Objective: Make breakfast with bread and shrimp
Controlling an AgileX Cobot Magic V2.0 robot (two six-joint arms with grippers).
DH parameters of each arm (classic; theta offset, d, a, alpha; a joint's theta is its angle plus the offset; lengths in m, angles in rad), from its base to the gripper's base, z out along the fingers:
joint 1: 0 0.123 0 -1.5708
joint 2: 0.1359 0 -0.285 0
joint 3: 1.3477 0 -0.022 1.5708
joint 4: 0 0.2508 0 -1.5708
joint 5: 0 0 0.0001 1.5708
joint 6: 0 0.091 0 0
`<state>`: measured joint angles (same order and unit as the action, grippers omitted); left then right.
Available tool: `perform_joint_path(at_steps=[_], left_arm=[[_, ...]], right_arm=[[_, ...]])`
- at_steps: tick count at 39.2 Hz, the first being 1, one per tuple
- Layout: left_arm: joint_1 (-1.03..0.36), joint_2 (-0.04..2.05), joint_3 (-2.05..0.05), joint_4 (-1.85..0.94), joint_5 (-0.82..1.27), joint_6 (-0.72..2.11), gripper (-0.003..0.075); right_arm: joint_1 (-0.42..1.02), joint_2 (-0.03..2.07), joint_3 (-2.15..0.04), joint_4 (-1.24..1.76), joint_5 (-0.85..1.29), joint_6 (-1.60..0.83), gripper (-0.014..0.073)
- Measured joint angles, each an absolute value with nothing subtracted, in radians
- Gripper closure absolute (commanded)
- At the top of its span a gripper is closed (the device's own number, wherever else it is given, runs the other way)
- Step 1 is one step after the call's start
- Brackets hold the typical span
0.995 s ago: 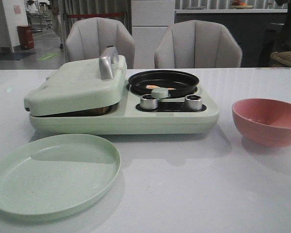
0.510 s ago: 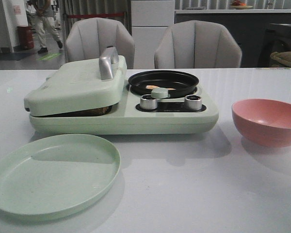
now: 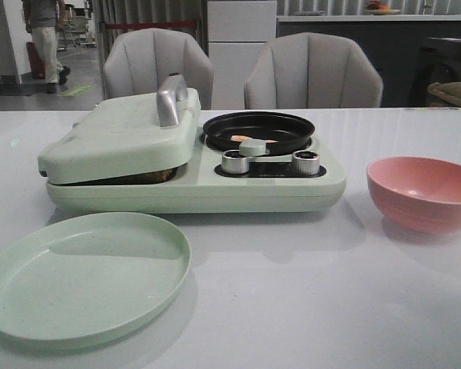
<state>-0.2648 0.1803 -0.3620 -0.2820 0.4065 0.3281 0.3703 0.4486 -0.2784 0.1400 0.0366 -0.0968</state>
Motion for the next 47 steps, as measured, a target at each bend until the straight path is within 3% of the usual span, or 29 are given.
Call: perform_joint_path(at_steps=[10, 17, 20, 47], left_arm=[[-0.265, 0.180, -0.362, -0.282, 0.406, 0.328, 0.0606], [-0.265, 0.180, -0.362, -0.282, 0.406, 0.328, 0.0607], [-0.265, 0.180, -0.362, -0.282, 0.406, 0.328, 0.0607], [-0.265, 0.180, -0.362, -0.282, 0.406, 0.328, 0.0606]], right_arm=[[0.373, 0.342, -0.220, 0.140, 0.060, -0.097, 0.0144], [0.373, 0.342, -0.216, 0.140, 0.022, -0.097, 0.0473], [0.373, 0.342, -0.216, 0.140, 0.000, -0.097, 0.0429], [0.373, 0.342, -0.216, 0.140, 0.000, -0.097, 0.0429]])
